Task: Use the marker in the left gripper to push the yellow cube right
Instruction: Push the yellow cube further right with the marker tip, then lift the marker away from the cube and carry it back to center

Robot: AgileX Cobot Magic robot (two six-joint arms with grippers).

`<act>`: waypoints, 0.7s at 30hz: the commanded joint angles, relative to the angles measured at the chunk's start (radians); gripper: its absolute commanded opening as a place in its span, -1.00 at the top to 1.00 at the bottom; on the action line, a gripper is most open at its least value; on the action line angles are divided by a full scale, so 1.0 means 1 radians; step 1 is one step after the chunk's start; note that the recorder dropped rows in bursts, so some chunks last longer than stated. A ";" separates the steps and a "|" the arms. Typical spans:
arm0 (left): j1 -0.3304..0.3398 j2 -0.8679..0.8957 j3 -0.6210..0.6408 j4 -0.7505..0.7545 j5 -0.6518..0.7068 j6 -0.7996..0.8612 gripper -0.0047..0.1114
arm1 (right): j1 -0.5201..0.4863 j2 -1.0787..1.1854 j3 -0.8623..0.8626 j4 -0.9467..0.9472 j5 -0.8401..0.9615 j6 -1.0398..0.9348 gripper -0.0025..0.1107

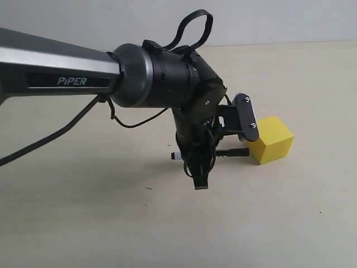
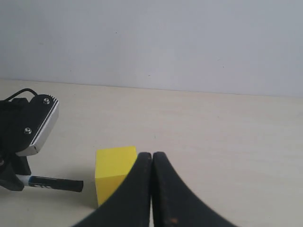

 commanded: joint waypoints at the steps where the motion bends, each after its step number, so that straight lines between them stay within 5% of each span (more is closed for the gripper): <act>1: 0.021 0.003 -0.004 -0.001 -0.002 -0.040 0.92 | -0.005 -0.007 0.006 -0.001 -0.004 -0.003 0.96; 8: 0.024 0.003 -0.019 -0.039 -0.198 -0.021 0.92 | -0.005 -0.007 0.006 -0.001 -0.004 -0.003 0.96; 21: 0.024 0.003 -0.031 -0.028 -0.035 -0.057 0.92 | -0.005 -0.007 0.006 -0.001 -0.004 -0.003 0.96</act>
